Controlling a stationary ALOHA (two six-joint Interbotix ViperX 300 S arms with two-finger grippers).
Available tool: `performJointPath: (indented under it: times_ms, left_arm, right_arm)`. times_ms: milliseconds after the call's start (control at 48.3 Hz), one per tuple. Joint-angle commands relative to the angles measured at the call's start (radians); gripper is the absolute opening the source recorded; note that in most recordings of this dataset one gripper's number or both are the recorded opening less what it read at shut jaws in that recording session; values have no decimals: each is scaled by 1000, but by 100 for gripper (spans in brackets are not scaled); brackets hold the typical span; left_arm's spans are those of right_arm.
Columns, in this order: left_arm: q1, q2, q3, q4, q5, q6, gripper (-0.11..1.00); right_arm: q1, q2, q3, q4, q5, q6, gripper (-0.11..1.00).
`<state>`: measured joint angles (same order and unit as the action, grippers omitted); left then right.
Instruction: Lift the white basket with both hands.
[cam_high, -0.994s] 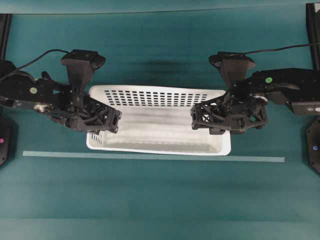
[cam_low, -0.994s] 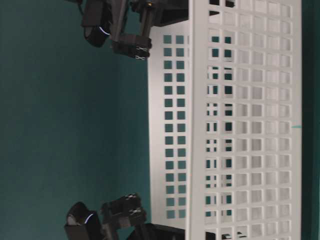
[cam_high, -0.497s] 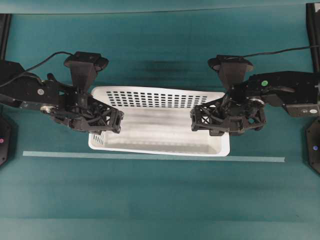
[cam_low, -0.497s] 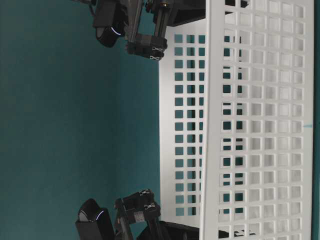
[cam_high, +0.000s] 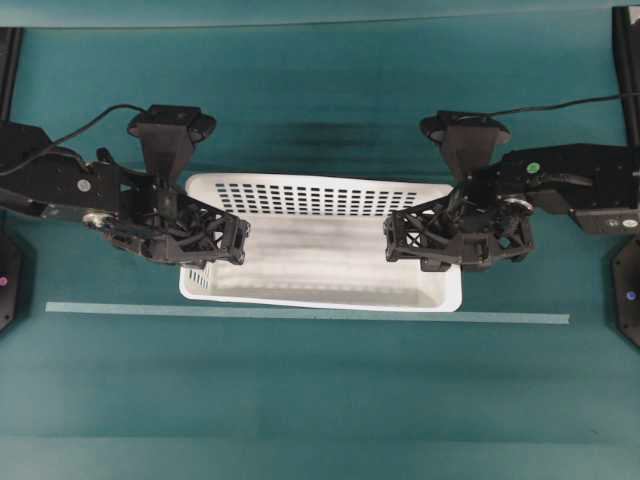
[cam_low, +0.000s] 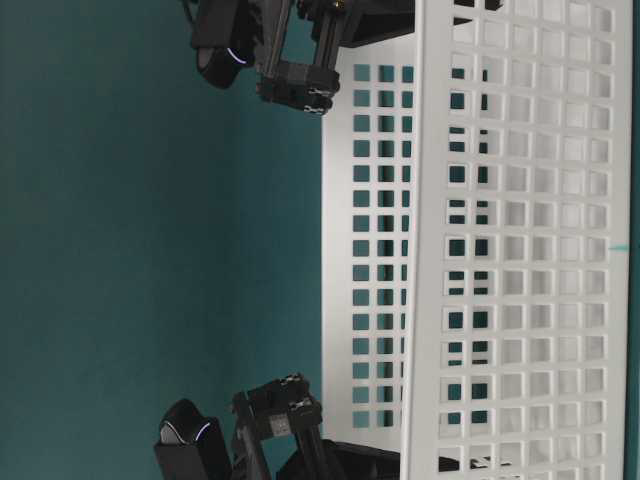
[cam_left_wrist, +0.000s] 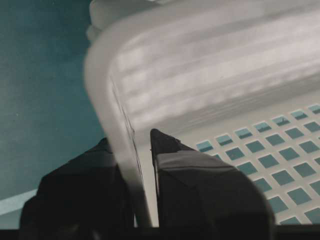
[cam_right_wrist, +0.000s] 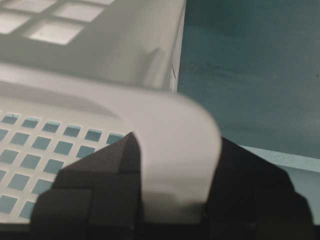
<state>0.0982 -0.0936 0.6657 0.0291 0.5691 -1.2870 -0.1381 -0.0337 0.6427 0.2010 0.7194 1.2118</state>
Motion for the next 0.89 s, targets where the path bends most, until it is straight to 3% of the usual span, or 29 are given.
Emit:
performJointPath:
  times_ms: [0,228,435,766,869]
  left_arm:
    - [-18,21,-17,5,-44,-5,3]
    - [-26,21,-11,5,-44,-15,3]
    - [-23,21,-5,5,-44,-14,1]
    - [-31,17,12,5,-110,-11,1]
    - [-32,15,14,5,-114,-2,1]
  right_arm:
    - [26,37,-8,11,-23,-28,18]
    - [25,37,-8,15,-32,-34,18]
    - [20,37,-8,20,-77,-101,18]
    - [5,35,0,20,-118,-110,19]
    - [5,35,3,20,-132,-110,27]
